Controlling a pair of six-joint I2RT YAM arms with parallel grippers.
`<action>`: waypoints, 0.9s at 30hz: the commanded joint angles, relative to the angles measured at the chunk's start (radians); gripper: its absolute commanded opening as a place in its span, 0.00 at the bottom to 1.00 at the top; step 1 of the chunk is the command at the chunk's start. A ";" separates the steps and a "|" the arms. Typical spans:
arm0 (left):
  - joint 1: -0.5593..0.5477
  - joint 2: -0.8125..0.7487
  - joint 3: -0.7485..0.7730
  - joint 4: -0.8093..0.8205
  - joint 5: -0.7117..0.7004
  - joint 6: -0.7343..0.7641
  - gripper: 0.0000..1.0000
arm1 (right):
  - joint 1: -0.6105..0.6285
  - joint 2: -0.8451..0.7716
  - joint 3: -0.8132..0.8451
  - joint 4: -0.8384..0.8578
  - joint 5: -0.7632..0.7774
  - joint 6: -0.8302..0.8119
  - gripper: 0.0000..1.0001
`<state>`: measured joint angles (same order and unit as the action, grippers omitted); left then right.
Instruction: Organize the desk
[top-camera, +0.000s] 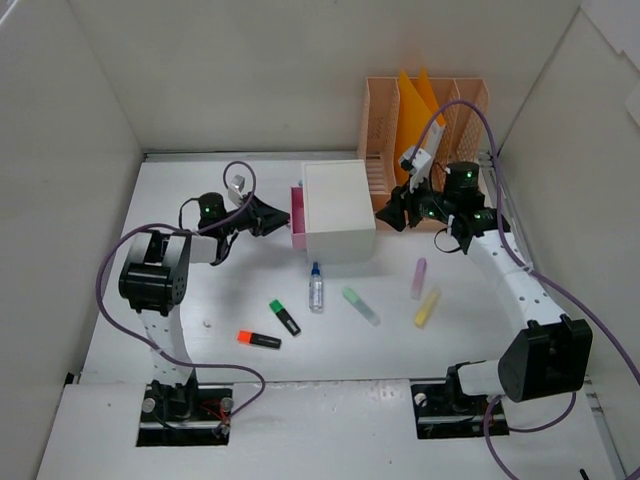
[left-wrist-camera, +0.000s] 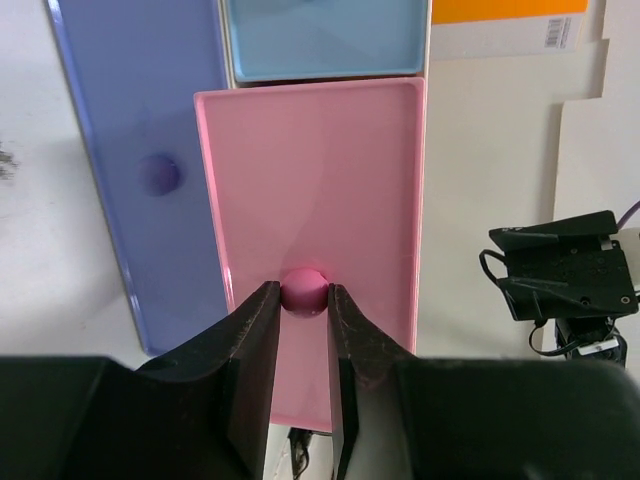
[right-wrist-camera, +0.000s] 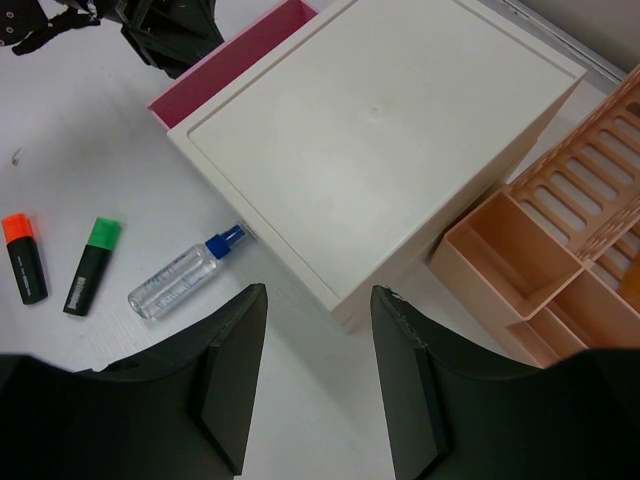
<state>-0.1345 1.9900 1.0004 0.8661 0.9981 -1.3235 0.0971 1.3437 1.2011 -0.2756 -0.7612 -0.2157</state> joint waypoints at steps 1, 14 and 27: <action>0.050 -0.054 -0.014 0.025 0.010 0.024 0.00 | -0.002 -0.038 -0.001 0.056 -0.001 -0.017 0.43; 0.128 -0.100 -0.060 -0.045 0.036 0.090 0.00 | -0.005 -0.044 -0.014 0.055 -0.001 -0.024 0.46; 0.128 -0.138 -0.033 -0.131 0.039 0.145 0.66 | 0.081 -0.080 -0.035 -0.008 -0.030 -0.134 0.66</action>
<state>-0.0147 1.9343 0.9398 0.7525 1.0302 -1.2430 0.1223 1.3155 1.1652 -0.2893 -0.7628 -0.2829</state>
